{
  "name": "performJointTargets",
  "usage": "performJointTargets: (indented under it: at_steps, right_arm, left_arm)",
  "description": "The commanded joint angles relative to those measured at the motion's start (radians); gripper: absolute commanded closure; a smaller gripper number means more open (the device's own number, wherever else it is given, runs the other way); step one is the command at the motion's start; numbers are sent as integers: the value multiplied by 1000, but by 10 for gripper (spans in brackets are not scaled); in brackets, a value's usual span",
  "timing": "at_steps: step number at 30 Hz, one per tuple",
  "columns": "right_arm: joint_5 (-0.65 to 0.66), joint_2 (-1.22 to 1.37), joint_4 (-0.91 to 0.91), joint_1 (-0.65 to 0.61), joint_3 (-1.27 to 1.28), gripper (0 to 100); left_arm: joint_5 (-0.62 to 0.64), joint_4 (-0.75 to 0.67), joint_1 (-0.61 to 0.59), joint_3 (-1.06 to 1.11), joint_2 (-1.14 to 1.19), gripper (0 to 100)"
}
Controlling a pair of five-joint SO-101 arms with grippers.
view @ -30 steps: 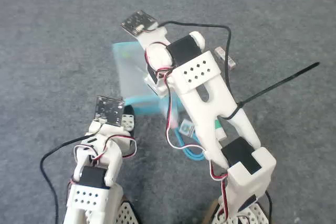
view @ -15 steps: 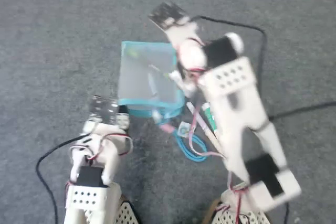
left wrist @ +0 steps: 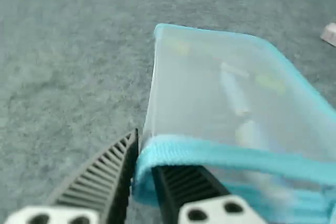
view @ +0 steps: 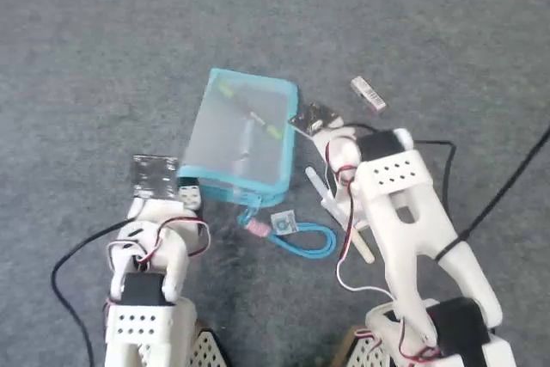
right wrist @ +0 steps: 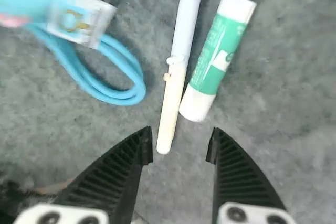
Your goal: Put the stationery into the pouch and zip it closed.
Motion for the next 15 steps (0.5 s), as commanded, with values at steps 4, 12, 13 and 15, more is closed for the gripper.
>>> performJointTargets:
  at_steps: [4, 12, 13, 15]
  right_arm:
    - [8, -56, -101, 15, 91, 833]
    - [5, -56, -128, 64, 126, 835]
    - [5, -56, -140, 81, 126, 835]
    - [5, -54, -165, 108, 127, 835]
  left_arm:
    - [-29, 15, 66, -79, 2, 987]
    - [-2, 34, -25, -104, -8, 988]
    - [-2, 29, -49, -102, -5, 988]
    - [-5, 31, -26, -91, -6, 988]
